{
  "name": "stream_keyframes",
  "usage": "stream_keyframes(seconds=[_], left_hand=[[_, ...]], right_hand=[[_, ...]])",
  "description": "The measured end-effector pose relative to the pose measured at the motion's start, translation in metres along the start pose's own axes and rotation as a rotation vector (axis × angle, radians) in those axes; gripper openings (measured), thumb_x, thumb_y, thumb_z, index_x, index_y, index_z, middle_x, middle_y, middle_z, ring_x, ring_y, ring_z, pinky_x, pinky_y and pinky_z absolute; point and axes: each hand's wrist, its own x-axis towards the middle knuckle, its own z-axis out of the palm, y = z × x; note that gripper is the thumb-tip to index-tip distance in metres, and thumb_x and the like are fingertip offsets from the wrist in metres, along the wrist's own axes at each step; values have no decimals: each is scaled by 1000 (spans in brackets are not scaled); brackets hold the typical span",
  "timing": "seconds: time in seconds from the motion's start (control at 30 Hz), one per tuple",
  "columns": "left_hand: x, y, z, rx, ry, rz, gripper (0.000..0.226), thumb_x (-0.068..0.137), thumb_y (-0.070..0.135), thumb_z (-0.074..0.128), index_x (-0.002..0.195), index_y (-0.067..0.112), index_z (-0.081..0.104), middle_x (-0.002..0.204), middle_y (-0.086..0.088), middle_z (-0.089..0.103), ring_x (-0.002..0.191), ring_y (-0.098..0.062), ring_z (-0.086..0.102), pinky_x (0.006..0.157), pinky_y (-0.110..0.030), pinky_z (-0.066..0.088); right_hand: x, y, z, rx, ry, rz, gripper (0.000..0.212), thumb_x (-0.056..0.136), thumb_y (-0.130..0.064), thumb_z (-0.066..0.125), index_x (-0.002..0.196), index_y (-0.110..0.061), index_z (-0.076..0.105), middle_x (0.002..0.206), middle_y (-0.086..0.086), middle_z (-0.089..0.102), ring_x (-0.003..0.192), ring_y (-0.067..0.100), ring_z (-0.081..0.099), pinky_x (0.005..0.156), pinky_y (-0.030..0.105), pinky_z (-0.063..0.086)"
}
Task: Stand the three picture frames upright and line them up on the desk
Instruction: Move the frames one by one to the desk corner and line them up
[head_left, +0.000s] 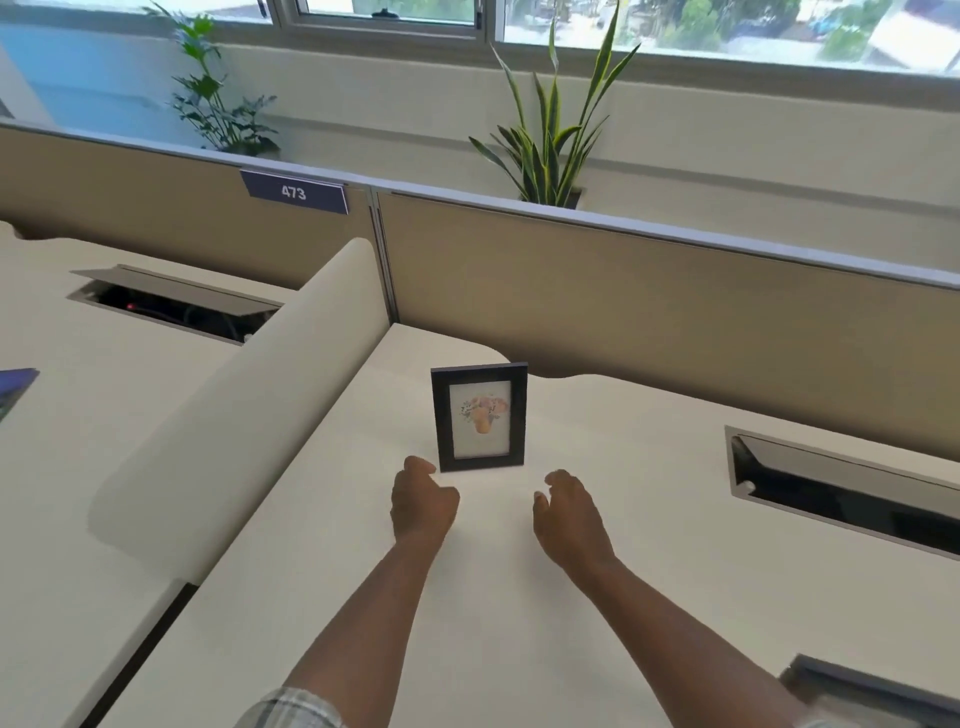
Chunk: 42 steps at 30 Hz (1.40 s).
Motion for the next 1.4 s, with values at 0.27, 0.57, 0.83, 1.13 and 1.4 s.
stream_keyframes(seconds=[0.27,0.57,0.83,1.13,1.4], left_hand=[[-145,-3,39,9,-375,242,27,70,-5,51,80,18,60,86,4,63,87,-19,61,72,-21,47],[-274,-13,122,-113,-641,315,51,74,8,65,119,29,55,107,-2,64,98,-19,62,77,-18,48],[-311,26,165,-168,-619,301,51,78,18,75,124,23,51,111,-1,68,102,-20,66,73,-23,56],[-316,57,169,10,-504,285,32,87,20,63,117,11,57,116,-8,67,105,-24,64,73,-26,47],[-322,61,165,167,-384,191,25,90,24,58,109,9,58,111,-11,65,100,-28,65,70,-31,50]], right_hand=[[-133,53,-30,-42,-63,13,28,96,-21,42,120,-11,54,119,9,62,110,25,56,84,31,41],[-254,154,-70,10,-45,190,26,95,-21,43,114,-14,58,113,6,65,98,20,60,77,28,46],[-281,219,-125,3,68,380,25,95,-17,49,116,-5,55,116,15,64,107,31,60,78,29,44],[-254,222,-162,128,244,368,50,97,-19,50,139,-2,31,117,19,63,104,35,62,74,35,49],[-238,216,-155,74,325,318,17,96,-26,52,101,-12,43,97,15,64,82,34,61,66,44,54]])
